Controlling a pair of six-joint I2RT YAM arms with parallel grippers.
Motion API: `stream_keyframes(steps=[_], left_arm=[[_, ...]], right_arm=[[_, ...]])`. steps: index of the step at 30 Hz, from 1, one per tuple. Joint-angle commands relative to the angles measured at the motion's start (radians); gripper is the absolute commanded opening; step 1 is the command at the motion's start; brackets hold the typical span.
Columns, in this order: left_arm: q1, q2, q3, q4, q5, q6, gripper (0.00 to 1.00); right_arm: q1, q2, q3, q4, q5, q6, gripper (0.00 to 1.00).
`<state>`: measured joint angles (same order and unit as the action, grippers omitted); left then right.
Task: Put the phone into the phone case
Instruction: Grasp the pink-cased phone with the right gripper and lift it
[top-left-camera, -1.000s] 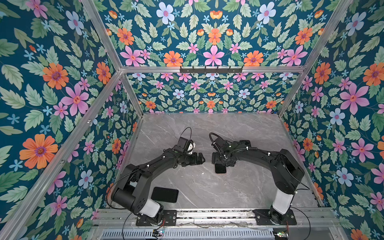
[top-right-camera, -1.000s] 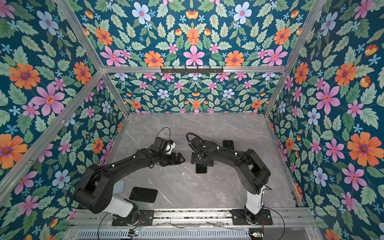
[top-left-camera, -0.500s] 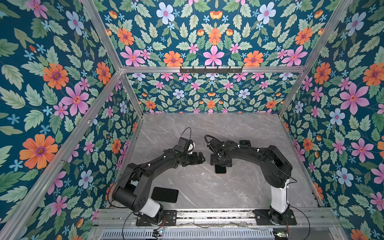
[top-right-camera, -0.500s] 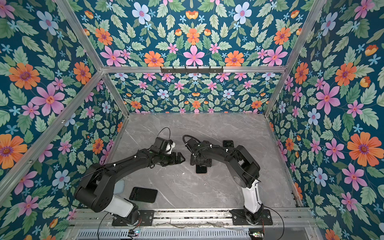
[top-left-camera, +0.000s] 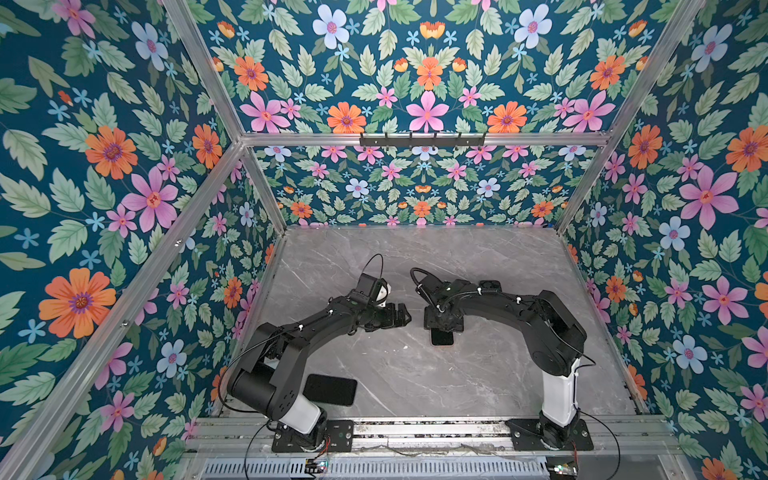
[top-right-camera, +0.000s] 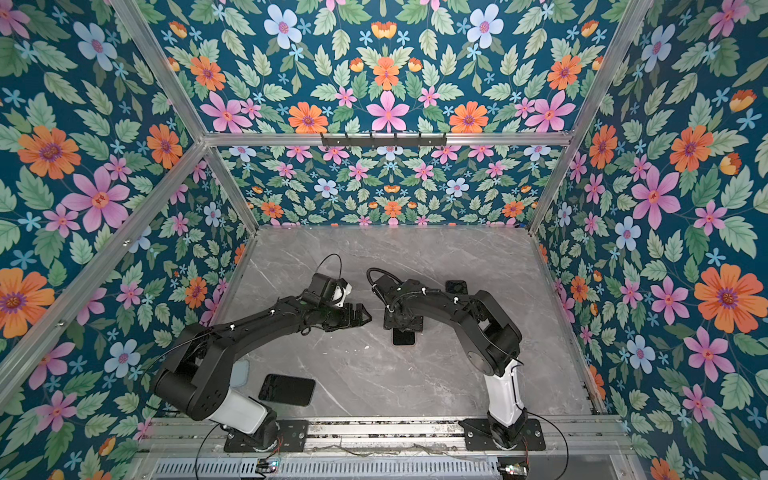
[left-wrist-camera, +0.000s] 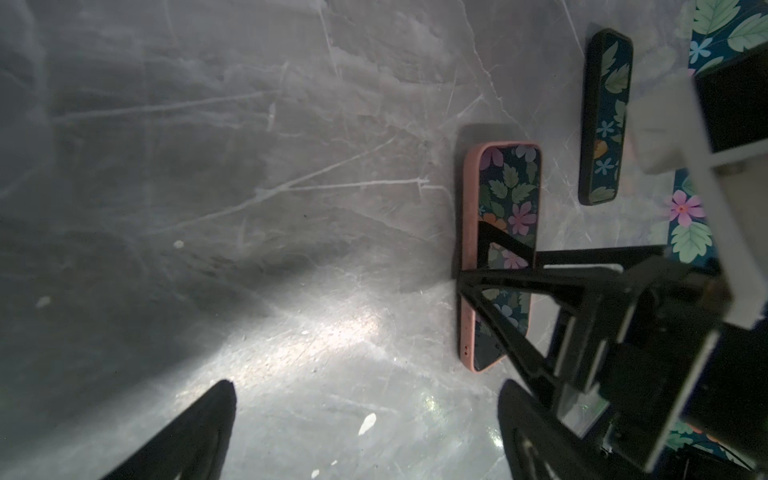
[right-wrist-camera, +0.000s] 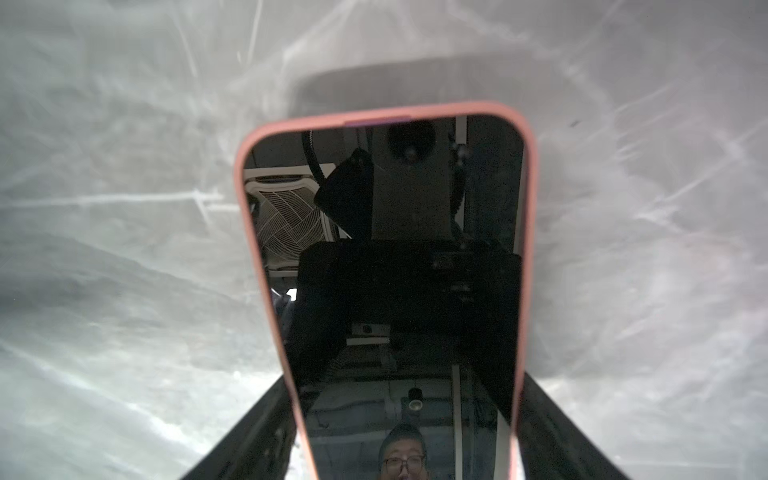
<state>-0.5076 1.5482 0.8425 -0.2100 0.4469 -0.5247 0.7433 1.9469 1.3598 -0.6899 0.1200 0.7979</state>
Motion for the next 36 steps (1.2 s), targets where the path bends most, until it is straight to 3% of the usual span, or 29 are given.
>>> stream_keyframes(steps=[1,16,36], left_arm=[[0.001,0.007,0.009,0.014,0.020,-0.006,1.00],[0.001,0.034,0.051,-0.001,0.016,-0.013,1.00],[0.001,0.066,0.075,0.019,0.031,-0.018,1.00]], right_arm=[[-0.025,-0.033,-0.002,-0.013,0.028,-0.047,0.65],[-0.238,-0.014,0.085,-0.065,-0.023,-0.254,0.61],[-0.299,0.073,0.112,-0.067,-0.045,-0.286,0.61]])
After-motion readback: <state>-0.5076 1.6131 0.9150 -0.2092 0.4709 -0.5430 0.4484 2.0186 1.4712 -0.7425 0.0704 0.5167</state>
